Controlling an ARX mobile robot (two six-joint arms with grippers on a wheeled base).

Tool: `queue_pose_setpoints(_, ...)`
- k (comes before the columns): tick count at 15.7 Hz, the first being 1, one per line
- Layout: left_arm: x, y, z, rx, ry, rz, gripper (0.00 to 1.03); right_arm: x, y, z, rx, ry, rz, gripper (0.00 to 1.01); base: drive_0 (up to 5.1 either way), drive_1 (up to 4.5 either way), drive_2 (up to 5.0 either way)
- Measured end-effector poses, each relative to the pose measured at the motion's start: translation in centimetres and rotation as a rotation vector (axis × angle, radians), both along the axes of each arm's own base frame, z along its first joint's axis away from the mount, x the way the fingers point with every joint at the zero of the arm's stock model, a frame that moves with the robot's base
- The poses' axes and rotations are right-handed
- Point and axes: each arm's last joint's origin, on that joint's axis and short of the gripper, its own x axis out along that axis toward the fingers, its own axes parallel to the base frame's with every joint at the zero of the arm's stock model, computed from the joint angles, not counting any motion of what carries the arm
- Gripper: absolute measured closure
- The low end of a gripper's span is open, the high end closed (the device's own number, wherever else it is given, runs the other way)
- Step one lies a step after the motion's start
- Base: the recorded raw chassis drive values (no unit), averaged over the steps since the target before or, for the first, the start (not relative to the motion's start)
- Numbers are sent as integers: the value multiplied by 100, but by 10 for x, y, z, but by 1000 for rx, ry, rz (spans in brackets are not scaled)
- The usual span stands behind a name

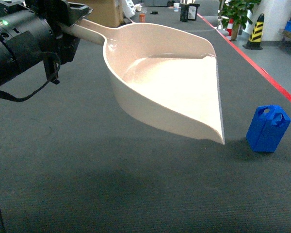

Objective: Place part in tray to right shelf

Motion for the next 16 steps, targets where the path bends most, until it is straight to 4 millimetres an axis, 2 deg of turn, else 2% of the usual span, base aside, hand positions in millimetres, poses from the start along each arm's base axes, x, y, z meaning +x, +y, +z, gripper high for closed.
queue_pose_setpoints(7,-11,-39,5,-165,61,-96,90,0,0,0,0,0,0,3,0,0,0)
queue_pose_setpoints(12,-12,-63,-31,-306,228,-103,90,0,0,0,0,0,0,3,0,0,0)
queue_pose_setpoints(14,-14,-76,-39,-302,254,-142,90,0,0,0,0,0,0,3,0,0,0)
queue_pose_setpoints(16,-15,-80,-40,-293,259,-161,90,0,0,0,0,0,0,3,0,0,0)
